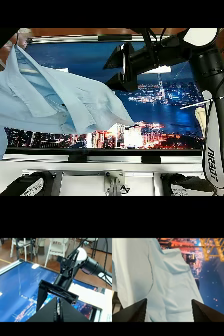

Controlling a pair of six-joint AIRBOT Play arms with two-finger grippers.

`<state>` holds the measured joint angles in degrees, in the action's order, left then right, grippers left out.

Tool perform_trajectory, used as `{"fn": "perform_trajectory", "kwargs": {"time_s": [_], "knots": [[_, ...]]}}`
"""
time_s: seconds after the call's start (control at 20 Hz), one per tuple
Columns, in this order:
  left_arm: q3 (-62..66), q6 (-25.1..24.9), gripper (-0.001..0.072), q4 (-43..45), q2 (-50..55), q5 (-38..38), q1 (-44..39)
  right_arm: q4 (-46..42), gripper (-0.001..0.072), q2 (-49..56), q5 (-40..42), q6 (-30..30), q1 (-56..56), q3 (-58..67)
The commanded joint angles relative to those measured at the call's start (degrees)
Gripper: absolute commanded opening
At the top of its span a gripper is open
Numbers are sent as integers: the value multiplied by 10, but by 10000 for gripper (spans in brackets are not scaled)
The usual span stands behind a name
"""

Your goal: Fold the shirts.

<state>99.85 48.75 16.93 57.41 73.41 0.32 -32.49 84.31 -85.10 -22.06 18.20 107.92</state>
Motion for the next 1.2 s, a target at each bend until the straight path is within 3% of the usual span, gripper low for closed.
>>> {"fn": "perform_trajectory", "kwargs": {"time_s": [0.0, 0.3, 0.75, 1.0, 1.05, 1.1, 1.15], "knots": [[0, -1, 45, -1, 0, -2, 1, -12, 665, -5, 10, 1, -15, 0], [0, -1, 45, -3, 0, 6, 1, -9, 665, -64, 9, -29, -82, 1], [0, -1, 45, -3, 1, 8, 1, -11, 665, 5, -40, -34, 62, 1], [0, -2, 45, -3, 1, 12, 1, -16, 653, 12, -62, -56, 82, 0], [0, -3, 45, -3, 1, 12, 1, -15, 573, 12, -62, -56, 80, 0], [0, -3, 45, -3, 1, 12, 1, -15, 447, 12, -64, -56, 80, 0], [0, -3, 46, -3, 1, 12, 1, -15, 270, 12, -70, -56, 80, 0]]}}
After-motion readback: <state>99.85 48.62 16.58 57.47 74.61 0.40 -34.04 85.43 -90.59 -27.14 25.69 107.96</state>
